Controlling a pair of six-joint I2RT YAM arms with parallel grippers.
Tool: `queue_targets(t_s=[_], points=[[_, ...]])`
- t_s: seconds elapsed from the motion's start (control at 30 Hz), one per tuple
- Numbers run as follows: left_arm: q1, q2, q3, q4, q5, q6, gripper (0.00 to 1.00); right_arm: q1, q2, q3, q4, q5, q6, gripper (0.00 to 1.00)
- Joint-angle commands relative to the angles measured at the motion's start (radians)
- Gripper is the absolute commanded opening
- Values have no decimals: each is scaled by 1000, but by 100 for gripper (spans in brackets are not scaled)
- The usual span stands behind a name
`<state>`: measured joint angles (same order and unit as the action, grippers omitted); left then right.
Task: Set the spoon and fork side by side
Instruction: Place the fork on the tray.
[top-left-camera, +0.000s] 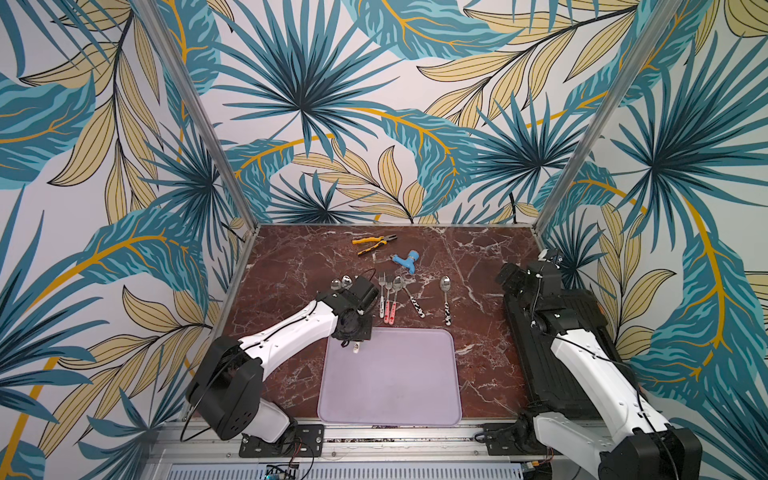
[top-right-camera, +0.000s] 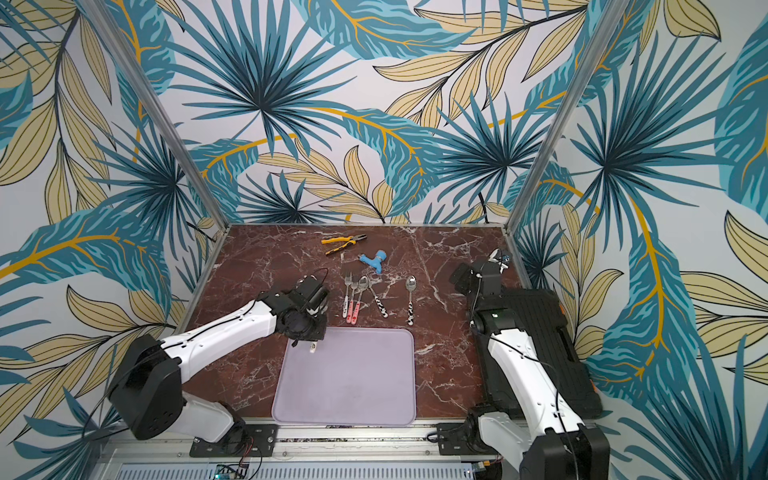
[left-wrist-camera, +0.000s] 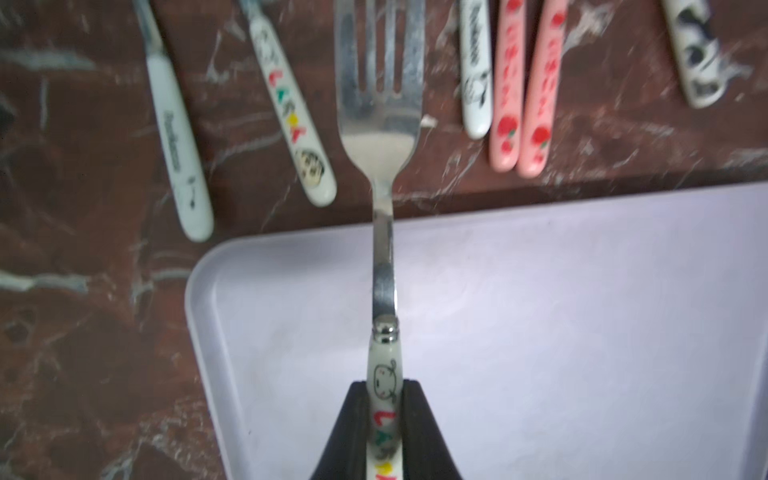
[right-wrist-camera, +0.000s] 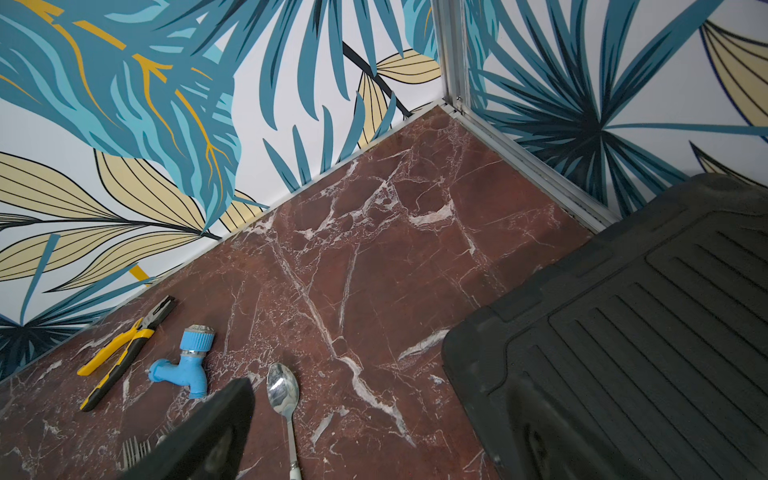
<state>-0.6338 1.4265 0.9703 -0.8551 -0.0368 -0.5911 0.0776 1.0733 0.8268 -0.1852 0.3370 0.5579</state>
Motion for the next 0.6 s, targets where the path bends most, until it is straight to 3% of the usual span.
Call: queue_targets(t_s=[0.0, 0.27, 0.57], points=[[-1, -118, -113, -33, -1, -63, 0, 1, -13, -12, -12, 16, 2, 100], [-21, -287, -304, -58, 28, -98, 0, 1, -8, -13, -12, 13, 3, 100], [-71, -226, -353, -32, -6, -147, 0, 1, -15, -13, -19, 16, 1, 100]])
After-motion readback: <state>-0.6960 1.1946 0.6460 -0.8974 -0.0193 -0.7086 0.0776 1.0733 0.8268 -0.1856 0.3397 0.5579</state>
